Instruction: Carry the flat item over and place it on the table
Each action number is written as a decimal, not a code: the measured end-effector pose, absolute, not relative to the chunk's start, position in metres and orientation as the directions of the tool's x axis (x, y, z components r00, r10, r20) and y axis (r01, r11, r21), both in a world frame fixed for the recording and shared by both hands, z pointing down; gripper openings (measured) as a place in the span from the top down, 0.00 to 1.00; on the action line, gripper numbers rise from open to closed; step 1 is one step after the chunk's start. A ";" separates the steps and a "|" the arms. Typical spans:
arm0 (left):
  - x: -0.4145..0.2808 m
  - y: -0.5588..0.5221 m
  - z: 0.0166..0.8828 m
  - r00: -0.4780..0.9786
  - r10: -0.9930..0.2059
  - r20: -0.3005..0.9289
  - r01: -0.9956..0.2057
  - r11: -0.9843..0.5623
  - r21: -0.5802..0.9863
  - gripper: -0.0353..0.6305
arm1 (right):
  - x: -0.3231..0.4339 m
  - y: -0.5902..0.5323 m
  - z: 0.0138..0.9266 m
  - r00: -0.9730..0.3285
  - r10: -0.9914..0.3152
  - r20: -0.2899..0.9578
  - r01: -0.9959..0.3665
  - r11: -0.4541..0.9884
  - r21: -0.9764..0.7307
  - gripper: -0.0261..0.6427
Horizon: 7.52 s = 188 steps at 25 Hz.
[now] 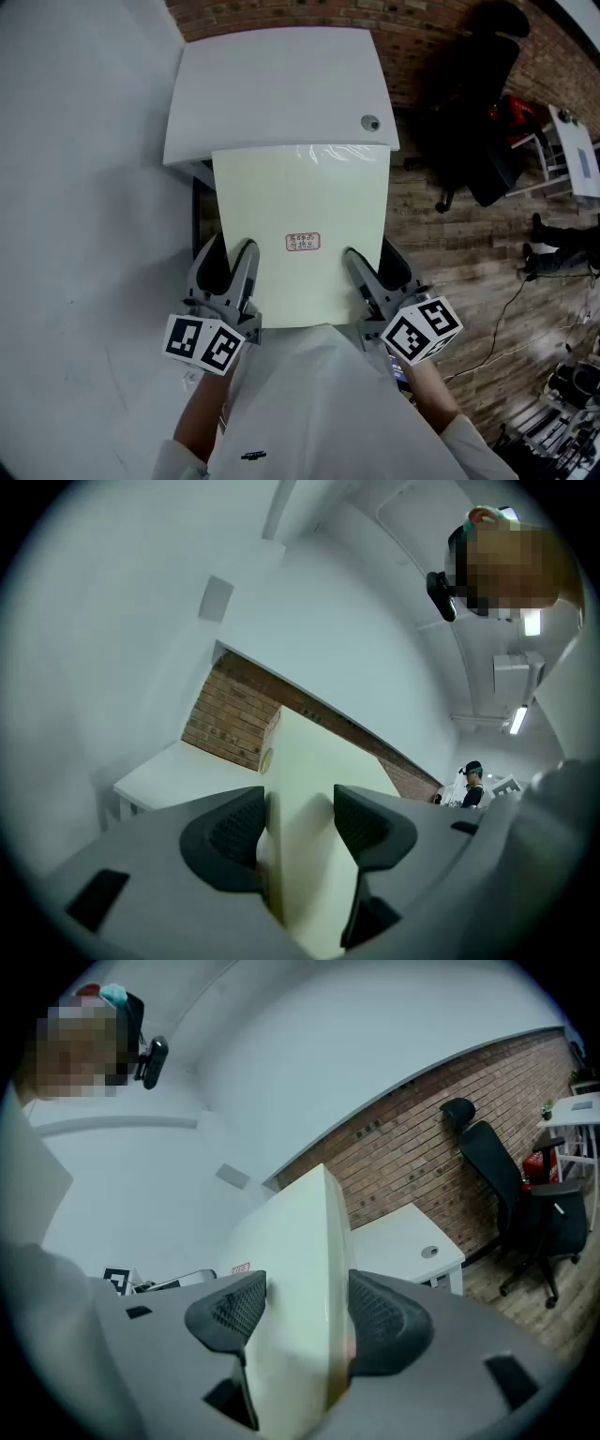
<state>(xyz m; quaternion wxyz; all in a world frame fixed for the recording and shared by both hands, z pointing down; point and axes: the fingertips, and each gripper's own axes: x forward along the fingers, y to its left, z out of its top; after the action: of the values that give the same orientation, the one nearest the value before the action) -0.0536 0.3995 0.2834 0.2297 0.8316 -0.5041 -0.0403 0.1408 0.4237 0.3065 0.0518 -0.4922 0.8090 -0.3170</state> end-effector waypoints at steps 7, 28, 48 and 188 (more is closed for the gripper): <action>-0.050 0.391 0.284 0.478 -0.864 0.158 -0.821 -0.376 0.429 0.59 | 0.146 0.411 0.306 -0.518 -0.828 0.214 -0.756 0.326 -0.567 0.56; -0.067 0.241 0.289 0.497 -0.844 0.199 -0.808 -0.368 0.460 0.59 | 0.130 0.264 0.309 -0.500 -0.826 0.260 -0.751 0.264 -0.605 0.55; -0.148 0.013 0.270 0.582 -0.790 0.194 -0.746 -0.423 0.515 0.59 | 0.047 0.055 0.277 -0.408 -0.861 0.304 -0.799 0.175 -0.576 0.56; -0.066 -0.098 0.311 0.524 -0.770 0.363 -0.849 -0.441 0.290 0.90 | 0.088 -0.083 0.318 -0.415 -0.822 0.390 -0.882 0.259 -0.393 0.83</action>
<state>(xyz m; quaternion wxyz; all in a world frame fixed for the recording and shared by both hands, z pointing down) -0.0660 -0.0976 0.3110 0.2222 0.8443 -0.4796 0.0885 0.0880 -0.0830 0.3179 -0.0527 -0.5384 0.7915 -0.2843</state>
